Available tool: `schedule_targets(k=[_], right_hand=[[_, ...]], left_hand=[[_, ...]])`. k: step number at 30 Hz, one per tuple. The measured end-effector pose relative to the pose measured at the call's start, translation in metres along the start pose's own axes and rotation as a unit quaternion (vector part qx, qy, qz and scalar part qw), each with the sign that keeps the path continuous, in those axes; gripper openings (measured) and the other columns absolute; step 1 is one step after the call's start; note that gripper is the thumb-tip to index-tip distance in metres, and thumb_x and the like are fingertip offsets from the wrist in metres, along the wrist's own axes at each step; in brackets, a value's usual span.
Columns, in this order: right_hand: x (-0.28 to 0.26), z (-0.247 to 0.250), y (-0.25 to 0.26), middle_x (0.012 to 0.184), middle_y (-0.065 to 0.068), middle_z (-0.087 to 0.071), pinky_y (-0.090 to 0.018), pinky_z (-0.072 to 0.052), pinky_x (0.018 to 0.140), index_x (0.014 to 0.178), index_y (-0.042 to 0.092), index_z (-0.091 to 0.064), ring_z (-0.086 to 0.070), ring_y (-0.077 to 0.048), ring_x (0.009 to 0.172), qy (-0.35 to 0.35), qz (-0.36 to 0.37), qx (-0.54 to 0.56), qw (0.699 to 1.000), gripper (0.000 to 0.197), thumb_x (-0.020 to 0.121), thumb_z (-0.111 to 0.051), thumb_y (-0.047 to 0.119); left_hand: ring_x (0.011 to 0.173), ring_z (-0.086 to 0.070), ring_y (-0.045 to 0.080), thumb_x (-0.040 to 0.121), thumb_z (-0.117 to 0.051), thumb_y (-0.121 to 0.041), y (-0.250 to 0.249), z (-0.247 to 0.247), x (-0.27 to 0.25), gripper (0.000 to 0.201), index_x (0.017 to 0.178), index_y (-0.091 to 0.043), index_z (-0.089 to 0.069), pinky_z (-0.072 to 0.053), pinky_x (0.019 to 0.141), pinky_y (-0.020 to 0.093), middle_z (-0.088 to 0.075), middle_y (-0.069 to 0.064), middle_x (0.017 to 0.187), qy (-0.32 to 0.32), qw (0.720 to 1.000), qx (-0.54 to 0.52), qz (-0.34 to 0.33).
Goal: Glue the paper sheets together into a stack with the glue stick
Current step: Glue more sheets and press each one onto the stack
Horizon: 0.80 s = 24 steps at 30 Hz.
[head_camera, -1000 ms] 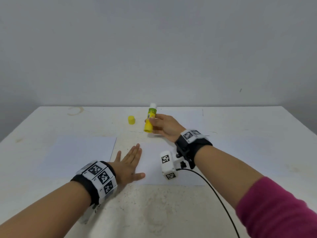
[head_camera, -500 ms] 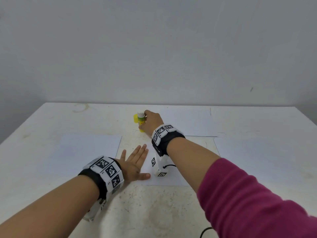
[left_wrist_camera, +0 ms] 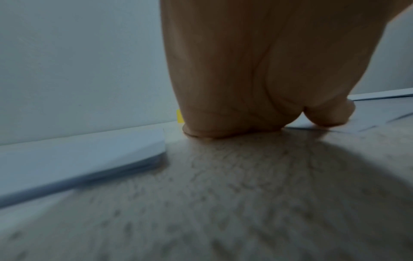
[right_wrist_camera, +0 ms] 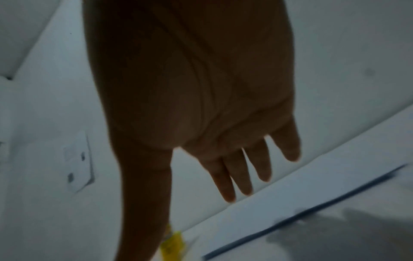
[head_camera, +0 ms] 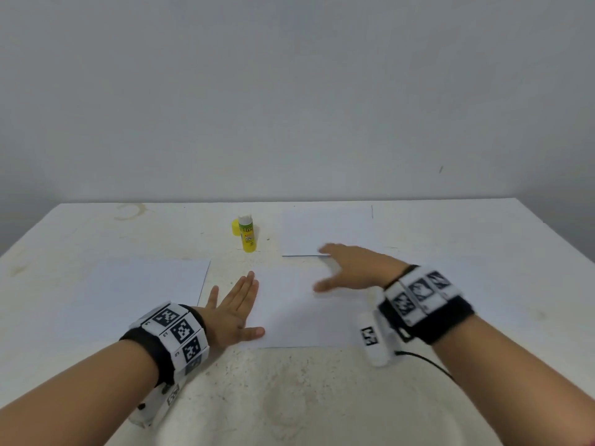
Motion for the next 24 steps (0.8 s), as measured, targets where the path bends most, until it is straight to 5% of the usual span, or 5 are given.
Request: schedule_targets(k=[4, 7, 14, 20, 24], right_hand=[[-0.035, -0.005, -0.084, 0.158, -0.007, -0.013, -0.044, -0.021, 0.115, 0.151, 0.007, -0.010, -0.008, -0.024, 0.146, 0.070, -0.129, -0.091, 0.985, 0.112, 0.073, -0.067, 0.065], [-0.053, -0.012, -0.127, 0.159, -0.010, 0.000, -0.052, -0.017, 0.117, 0.151, 0.006, 0.001, 0.004, -0.030, 0.147, 0.078, -0.202, -0.096, 0.971, 0.144, 0.049, -0.069, 0.080], [-0.067, -0.028, -0.146, 0.157, -0.008, 0.023, -0.045, -0.008, 0.118, 0.149, 0.008, 0.020, 0.012, -0.029, 0.147, 0.109, -0.215, -0.067, 0.968, 0.121, 0.080, -0.067, 0.055], [-0.070, -0.017, -0.143, 0.160, -0.007, 0.010, -0.036, -0.013, 0.118, 0.152, 0.011, 0.009, -0.004, -0.025, 0.148, 0.090, -0.203, -0.051, 0.974, 0.095, 0.092, -0.056, 0.046], [-0.072, 0.008, -0.141, 0.142, -0.009, -0.048, -0.030, -0.039, 0.095, 0.141, 0.011, -0.041, -0.049, -0.024, 0.122, -0.052, -0.195, 0.001, 0.979, 0.056, 0.094, -0.058, 0.037]], left_hand=[[0.141, 0.030, 0.014, 0.012, 0.020, -0.098, -0.001, 0.004, -0.001, 0.159, 0.143, -0.010, 0.033, 0.014, 0.114, 0.050, 0.042, 0.000, 0.148, 0.015, 1.000, 0.004, 0.007], [0.142, 0.029, 0.015, 0.015, 0.015, -0.101, -0.004, 0.008, -0.006, 0.159, 0.144, -0.011, 0.030, 0.013, 0.115, 0.049, 0.039, 0.000, 0.150, 0.035, 0.999, 0.006, 0.004], [0.142, 0.028, 0.018, 0.034, -0.006, -0.096, -0.003, 0.015, -0.010, 0.145, 0.147, -0.009, 0.025, 0.009, 0.116, 0.046, 0.033, 0.004, 0.154, 0.043, 0.997, 0.069, 0.000], [0.143, 0.025, 0.018, 0.042, -0.017, -0.088, -0.006, 0.020, -0.008, 0.139, 0.149, -0.008, 0.019, 0.007, 0.117, 0.041, 0.027, 0.005, 0.157, 0.009, 0.996, 0.087, -0.003], [0.145, 0.022, 0.017, 0.041, -0.019, -0.090, -0.007, 0.019, -0.004, 0.140, 0.150, -0.010, 0.019, 0.003, 0.118, 0.041, 0.026, 0.003, 0.157, 0.006, 0.998, 0.070, -0.004]])
Point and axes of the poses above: each hand's wrist, its own x-axis towards the middle knuckle, its own z-axis out of the back of the hand, y = z × x, the point moved 5 cm from there along x, towards the middle knuckle
